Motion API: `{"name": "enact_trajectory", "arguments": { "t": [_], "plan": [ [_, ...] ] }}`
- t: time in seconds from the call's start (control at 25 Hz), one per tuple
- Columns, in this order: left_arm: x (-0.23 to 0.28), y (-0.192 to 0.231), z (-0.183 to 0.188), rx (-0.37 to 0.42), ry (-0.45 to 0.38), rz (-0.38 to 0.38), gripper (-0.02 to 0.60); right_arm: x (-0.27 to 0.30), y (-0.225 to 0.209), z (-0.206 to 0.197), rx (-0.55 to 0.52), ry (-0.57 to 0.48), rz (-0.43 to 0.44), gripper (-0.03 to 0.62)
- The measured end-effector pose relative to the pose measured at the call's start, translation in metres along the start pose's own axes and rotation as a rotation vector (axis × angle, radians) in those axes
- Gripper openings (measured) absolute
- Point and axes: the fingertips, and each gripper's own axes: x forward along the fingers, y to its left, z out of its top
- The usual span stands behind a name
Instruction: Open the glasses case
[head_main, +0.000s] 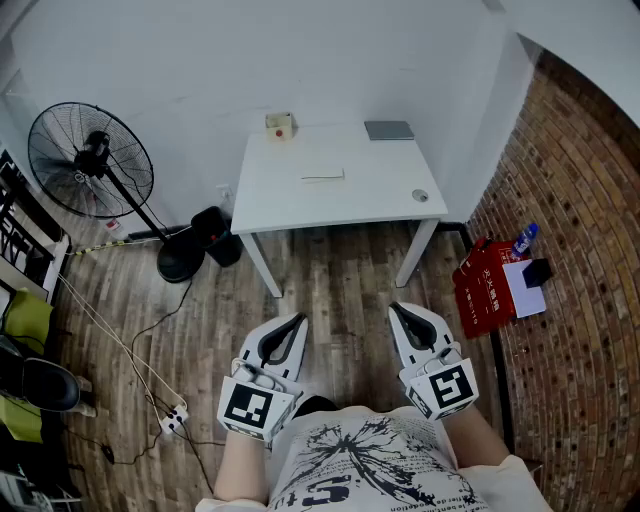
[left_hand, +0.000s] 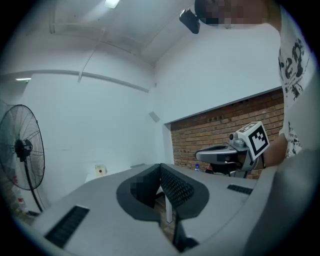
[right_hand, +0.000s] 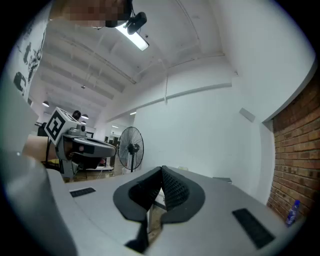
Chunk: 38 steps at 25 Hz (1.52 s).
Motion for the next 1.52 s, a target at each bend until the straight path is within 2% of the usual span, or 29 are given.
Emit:
{"name": "enact_trajectory", "arguments": {
  "t": [0.32,0.52,0.64,0.72,0.76,0.92,1.08,1.28,1.36,1.44,1.52],
  "plan": [
    [0.016,-0.005,0.006,-0.005,-0.026,-0.001,0.014,0.001,-0.013,-0.005,0.01,0.002,0.004,0.009],
    [0.032,-0.011,0.004,-0.029,-0.012,-0.009,0.014,0.001,-0.027,-0.012,0.043,0.009,0.007,0.011],
    [0.044,-0.013,0.004,-0.032,0.012,-0.018,0.014,0.004,-0.042,-0.016,0.074,0.01,-0.024,0.012],
    [0.053,-0.011,0.007,-0.045,-0.014,-0.012,0.014,0.01,-0.052,-0.016,0.086,-0.008,-0.021,0.437],
    [0.057,-0.01,0.008,-0.052,-0.026,-0.01,0.014,0.014,-0.058,-0.016,0.097,-0.021,-0.027,0.488],
    [0.071,0.0,0.0,-0.066,-0.004,-0.01,0.014,0.027,-0.083,-0.019,0.116,-0.034,-0.07,0.503],
    [0.093,0.024,-0.01,-0.073,0.017,-0.01,0.014,0.058,-0.1,-0.029,0.132,-0.007,-0.075,0.503],
    [0.133,0.067,-0.024,-0.058,0.099,-0.055,0.014,0.115,-0.113,-0.038,0.119,0.047,-0.066,0.502],
    [0.155,0.094,-0.024,-0.073,0.074,-0.055,0.014,0.145,-0.118,-0.04,0.108,0.058,-0.066,0.502],
    [0.182,0.123,-0.015,-0.096,0.013,-0.065,0.014,0.178,-0.128,-0.041,0.093,0.074,-0.072,0.499],
    [0.207,0.15,-0.015,-0.102,0.017,-0.092,0.014,0.211,-0.14,-0.041,0.085,0.095,-0.085,0.497]
  ]
}}
